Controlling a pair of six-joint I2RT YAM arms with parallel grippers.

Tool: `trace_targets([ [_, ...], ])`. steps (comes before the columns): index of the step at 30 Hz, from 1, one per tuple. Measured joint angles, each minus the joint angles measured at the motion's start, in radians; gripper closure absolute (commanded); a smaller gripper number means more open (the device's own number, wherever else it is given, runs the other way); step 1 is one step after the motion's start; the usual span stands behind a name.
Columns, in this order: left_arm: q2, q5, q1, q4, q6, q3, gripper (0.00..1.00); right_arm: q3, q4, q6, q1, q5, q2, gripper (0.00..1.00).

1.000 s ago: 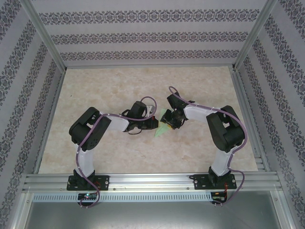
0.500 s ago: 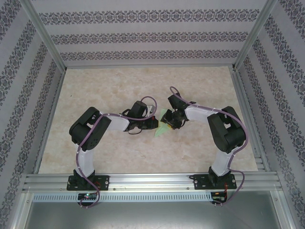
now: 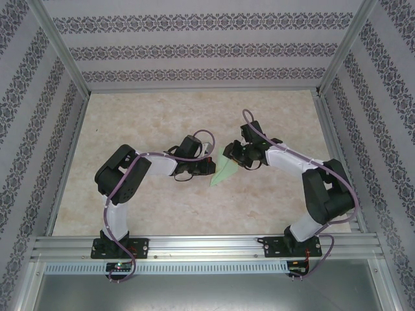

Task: Fold a paper plane with a square sheet of paper (pick it up from the middle)
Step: Fourth fold the wing at the center of the table.

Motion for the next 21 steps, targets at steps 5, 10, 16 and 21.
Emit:
trace_targets([
  [5, 0.002, 0.002, 0.0, -0.016, 0.012, 0.009, 1.0, -0.001, 0.053, -0.039, 0.002, -0.059, 0.032, 0.8],
  [10, 0.003, 0.002, 0.0, -0.027, 0.018, 0.015, 1.0, -0.003, 0.105, -0.049, 0.002, -0.119, 0.109, 0.86],
  [16, 0.005, 0.002, 0.0, -0.042, 0.02, 0.023, 1.0, -0.003, 0.136, -0.063, 0.002, -0.157, 0.182, 0.89],
  [21, 0.005, 0.0, 0.0, -0.051, 0.02, 0.027, 1.0, -0.003, 0.136, -0.071, 0.002, -0.154, 0.211, 0.9],
])
